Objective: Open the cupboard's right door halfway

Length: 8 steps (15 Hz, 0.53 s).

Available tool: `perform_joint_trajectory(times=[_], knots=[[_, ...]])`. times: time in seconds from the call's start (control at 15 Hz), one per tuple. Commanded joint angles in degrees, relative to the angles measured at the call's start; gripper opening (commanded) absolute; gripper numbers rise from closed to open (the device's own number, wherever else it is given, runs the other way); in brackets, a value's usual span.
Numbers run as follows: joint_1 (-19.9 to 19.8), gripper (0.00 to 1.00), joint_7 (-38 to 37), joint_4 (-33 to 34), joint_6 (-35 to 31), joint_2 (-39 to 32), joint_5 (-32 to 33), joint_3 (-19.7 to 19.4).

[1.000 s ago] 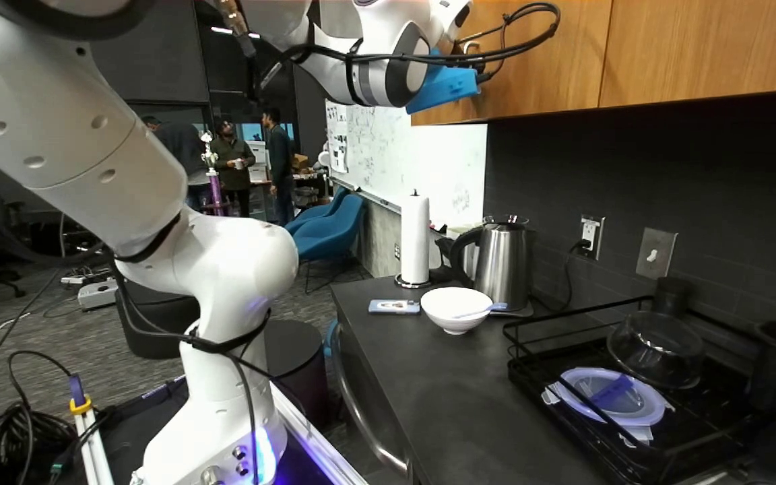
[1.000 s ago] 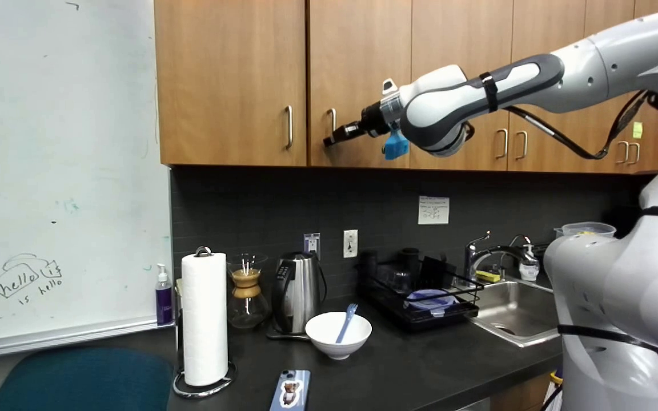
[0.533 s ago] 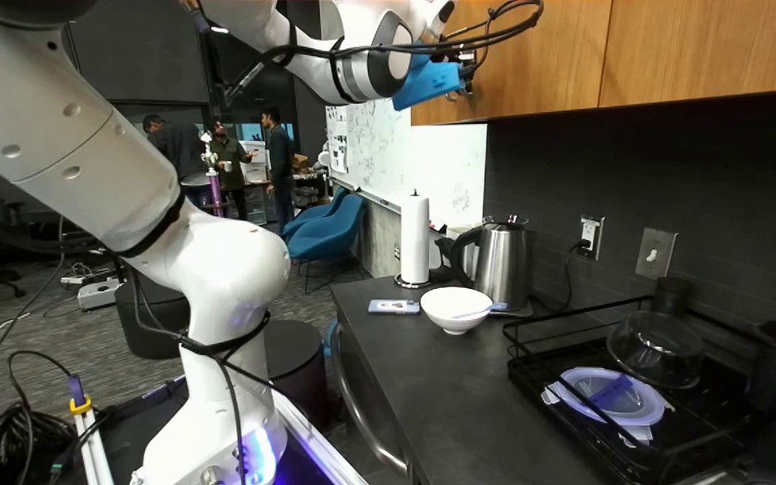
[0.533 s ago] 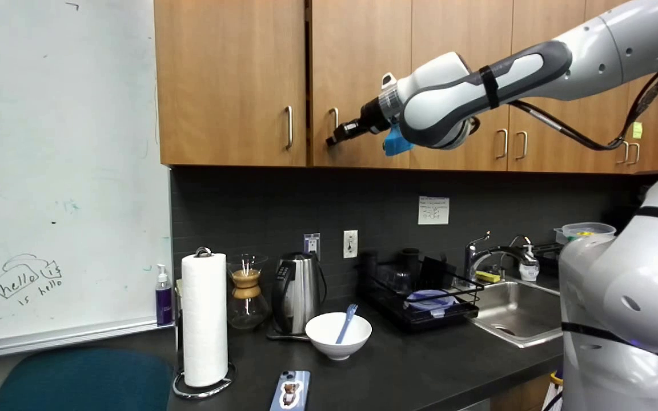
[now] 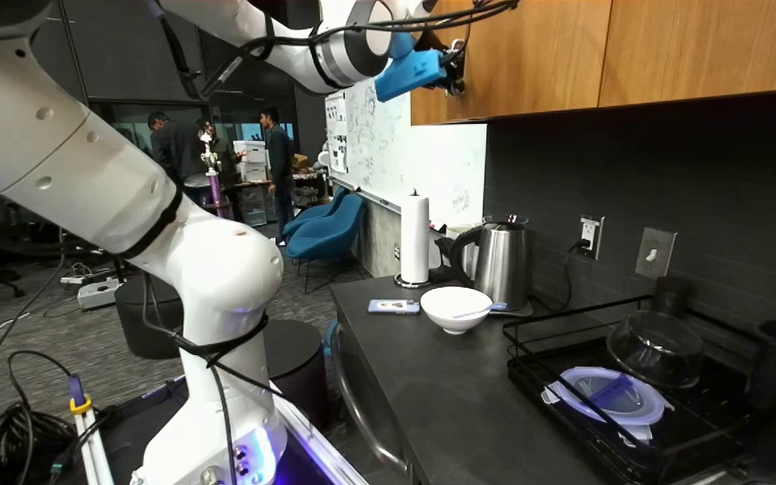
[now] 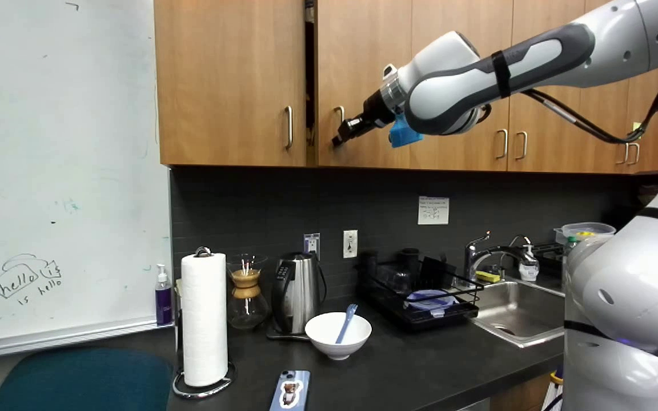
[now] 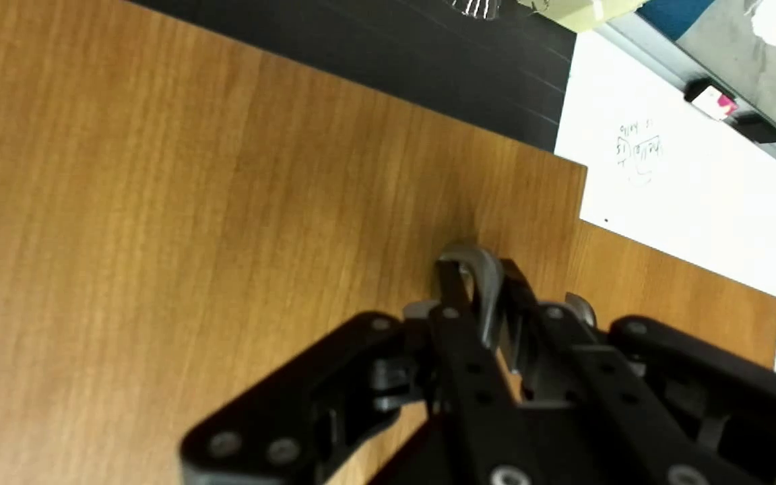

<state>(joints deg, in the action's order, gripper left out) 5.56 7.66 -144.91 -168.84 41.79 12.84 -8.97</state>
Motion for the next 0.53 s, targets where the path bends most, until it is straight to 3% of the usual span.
perform_joint_trajectory(times=[0.0, 0.47], knots=[[-0.14, 0.04, 3.81, -1.7, 7.83, 4.96, -0.21, 3.84], [-0.47, 0.04, 3.42, -2.0, 13.93, 9.05, -0.18, 5.51]])
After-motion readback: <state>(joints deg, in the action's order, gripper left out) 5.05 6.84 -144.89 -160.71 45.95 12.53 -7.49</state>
